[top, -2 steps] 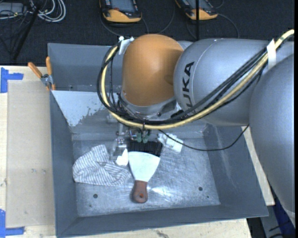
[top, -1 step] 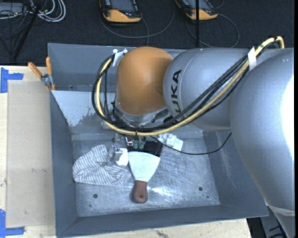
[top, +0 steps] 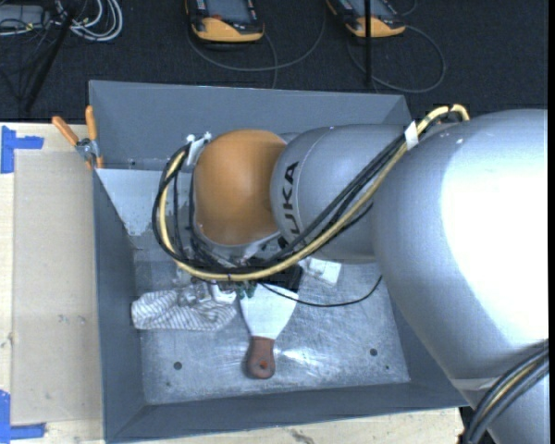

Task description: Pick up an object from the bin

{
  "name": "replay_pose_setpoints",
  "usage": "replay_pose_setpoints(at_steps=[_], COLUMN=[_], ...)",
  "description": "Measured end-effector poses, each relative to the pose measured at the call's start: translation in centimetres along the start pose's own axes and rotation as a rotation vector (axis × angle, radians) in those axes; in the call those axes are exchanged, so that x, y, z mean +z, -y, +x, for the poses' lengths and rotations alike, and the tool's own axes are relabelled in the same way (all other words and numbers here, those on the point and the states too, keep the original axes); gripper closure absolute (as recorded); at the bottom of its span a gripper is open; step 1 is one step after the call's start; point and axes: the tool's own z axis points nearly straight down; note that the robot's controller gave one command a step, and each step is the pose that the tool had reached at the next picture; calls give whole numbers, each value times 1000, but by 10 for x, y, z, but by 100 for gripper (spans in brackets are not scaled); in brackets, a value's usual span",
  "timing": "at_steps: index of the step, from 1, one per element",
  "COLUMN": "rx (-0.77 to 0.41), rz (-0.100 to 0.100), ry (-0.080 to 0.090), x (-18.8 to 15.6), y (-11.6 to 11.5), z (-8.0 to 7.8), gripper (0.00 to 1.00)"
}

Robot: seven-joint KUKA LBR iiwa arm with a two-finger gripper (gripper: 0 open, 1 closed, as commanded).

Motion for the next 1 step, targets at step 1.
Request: replay_pose_setpoints(at_steps=[1], rx=[0], rz=[0], ry=[0], x=[0], y=[0], z=[0], gripper=[100])
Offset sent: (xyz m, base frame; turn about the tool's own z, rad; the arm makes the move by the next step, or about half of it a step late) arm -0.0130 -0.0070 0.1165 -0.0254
